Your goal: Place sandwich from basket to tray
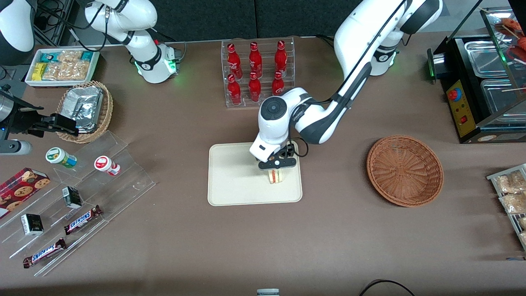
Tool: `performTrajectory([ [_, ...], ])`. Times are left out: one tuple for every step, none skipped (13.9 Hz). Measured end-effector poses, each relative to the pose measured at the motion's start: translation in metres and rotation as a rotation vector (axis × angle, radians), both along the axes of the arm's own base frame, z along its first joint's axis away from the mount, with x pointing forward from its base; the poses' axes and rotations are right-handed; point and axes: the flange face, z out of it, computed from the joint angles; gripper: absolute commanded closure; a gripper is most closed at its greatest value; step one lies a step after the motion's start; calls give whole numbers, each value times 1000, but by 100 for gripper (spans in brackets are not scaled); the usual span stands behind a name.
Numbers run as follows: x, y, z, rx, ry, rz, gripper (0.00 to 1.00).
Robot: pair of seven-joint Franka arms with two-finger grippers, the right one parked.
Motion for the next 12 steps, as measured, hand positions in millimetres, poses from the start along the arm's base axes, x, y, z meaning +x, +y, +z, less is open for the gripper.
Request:
performTrajectory([
  [10,12,24,-4,1,37,0],
  [19,29,52,-11,5,80,0],
  [27,48,82,-16,9,121,0],
  [32,67,109,-16,11,158,0],
  [35,85,134,-13,10,188,0],
  [36,101,155,-8,9,214,0],
  [37,118,174,2,13,242,0],
  [37,138,191,20,24,265,0],
  [38,163,209,36,45,270,0],
  [39,191,227,43,70,261,0],
  [39,222,245,50,92,250,0],
  [40,254,262,57,109,238,0],
])
